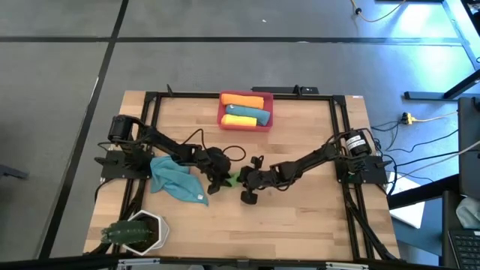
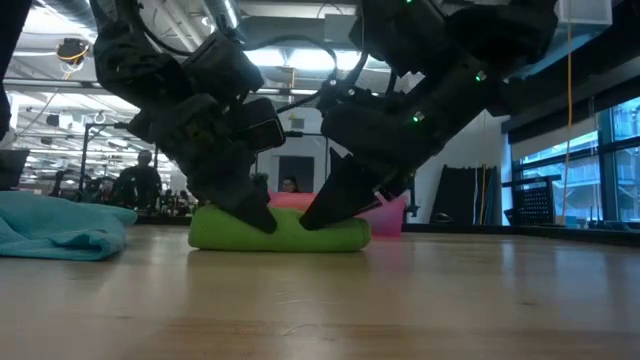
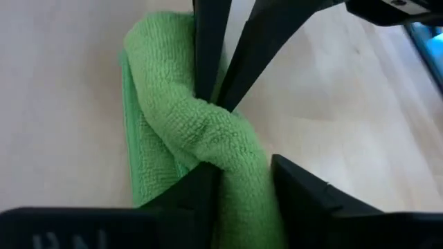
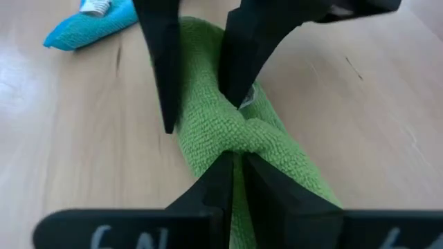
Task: Roll microfiber towels into tight, uniform cylinder then place into a basket
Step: Roll the green microfiber cloth, then put the green microfiber cloth into the red bin
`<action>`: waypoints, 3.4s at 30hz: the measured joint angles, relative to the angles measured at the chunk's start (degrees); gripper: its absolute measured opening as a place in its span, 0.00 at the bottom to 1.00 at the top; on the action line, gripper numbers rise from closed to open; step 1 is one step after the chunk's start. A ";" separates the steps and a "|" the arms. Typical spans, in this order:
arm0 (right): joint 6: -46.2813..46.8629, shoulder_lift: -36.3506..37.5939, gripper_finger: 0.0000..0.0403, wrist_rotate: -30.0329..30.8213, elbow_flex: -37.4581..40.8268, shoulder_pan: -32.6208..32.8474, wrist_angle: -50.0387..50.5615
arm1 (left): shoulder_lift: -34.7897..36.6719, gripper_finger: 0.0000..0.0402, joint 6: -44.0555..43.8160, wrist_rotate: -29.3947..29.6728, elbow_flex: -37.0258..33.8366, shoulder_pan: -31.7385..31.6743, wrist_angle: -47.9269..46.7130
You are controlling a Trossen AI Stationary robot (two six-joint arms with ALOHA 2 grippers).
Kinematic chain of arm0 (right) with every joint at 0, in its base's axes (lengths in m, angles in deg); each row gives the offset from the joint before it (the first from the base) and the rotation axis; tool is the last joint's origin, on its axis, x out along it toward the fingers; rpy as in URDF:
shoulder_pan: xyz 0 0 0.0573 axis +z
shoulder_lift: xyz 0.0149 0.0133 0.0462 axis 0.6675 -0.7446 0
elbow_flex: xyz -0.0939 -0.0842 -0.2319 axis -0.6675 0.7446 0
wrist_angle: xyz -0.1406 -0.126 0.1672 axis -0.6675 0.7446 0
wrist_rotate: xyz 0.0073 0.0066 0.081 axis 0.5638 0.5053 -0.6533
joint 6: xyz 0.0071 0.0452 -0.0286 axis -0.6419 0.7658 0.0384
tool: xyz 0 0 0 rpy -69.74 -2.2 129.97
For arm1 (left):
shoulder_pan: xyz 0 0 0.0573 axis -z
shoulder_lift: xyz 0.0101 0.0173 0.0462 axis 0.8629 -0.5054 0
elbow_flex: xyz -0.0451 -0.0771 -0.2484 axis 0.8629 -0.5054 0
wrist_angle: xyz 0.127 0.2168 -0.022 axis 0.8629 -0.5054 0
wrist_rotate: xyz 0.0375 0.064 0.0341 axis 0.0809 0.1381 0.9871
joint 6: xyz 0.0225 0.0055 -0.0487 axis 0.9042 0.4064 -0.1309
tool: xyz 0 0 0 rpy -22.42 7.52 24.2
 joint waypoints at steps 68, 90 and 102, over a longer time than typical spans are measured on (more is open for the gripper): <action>8.86 -0.95 0.10 -15.37 0.08 -6.48 1.00 | -4.37 0.51 27.08 46.50 13.49 13.65 -29.88; -0.14 20.30 0.10 -7.22 0.39 -3.41 19.86 | 3.94 0.04 26.61 38.20 12.75 10.00 -33.28; -1.77 37.49 0.10 16.28 0.19 2.99 30.06 | 19.90 0.04 42.18 40.05 12.98 -7.31 -29.17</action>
